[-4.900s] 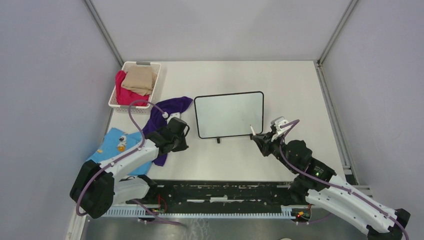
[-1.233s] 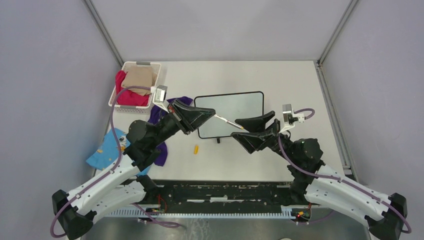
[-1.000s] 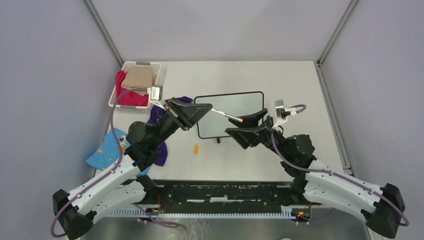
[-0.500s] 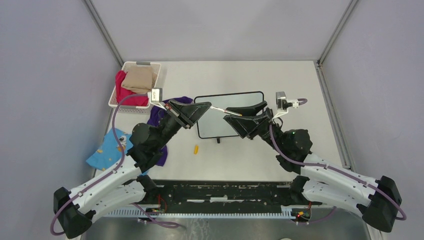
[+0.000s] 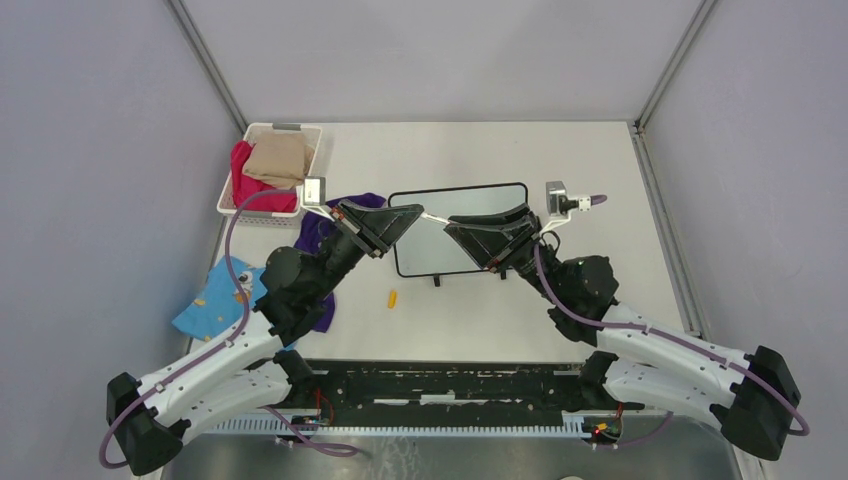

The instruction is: Write a sentence on the whiteboard

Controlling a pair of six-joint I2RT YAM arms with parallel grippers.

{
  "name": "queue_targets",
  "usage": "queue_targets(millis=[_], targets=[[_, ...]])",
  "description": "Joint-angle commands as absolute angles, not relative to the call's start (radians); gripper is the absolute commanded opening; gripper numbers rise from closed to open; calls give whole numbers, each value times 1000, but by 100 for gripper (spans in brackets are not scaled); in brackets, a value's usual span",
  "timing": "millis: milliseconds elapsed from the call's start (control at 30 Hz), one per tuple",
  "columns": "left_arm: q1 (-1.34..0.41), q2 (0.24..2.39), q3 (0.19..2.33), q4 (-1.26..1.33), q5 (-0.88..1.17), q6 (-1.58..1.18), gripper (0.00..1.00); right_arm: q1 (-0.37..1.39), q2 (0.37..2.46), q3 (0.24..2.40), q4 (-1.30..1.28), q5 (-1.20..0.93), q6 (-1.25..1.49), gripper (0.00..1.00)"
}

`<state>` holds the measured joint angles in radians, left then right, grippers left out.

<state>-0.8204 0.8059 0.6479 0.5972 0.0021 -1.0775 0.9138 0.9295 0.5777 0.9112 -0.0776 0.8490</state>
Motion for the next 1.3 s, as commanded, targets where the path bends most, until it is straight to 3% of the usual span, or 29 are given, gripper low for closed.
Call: queue_targets(millis=[0, 333, 700, 933, 1267], targets=[[-825, 815, 685, 566, -5, -1090, 2, 916, 932, 641, 964, -140, 878, 41], [-827, 800, 707, 541, -5, -1095, 2, 891, 921, 628, 984, -204, 957, 47], [-827, 807, 716, 513, 33, -1093, 2, 883, 941, 641, 976, -186, 965, 38], [-833, 815, 716, 511, 32, -1098, 2, 884, 940, 636, 957, -139, 948, 44], [-843, 817, 712, 511, 22, -1114, 2, 884, 939, 633, 937, -110, 929, 30]])
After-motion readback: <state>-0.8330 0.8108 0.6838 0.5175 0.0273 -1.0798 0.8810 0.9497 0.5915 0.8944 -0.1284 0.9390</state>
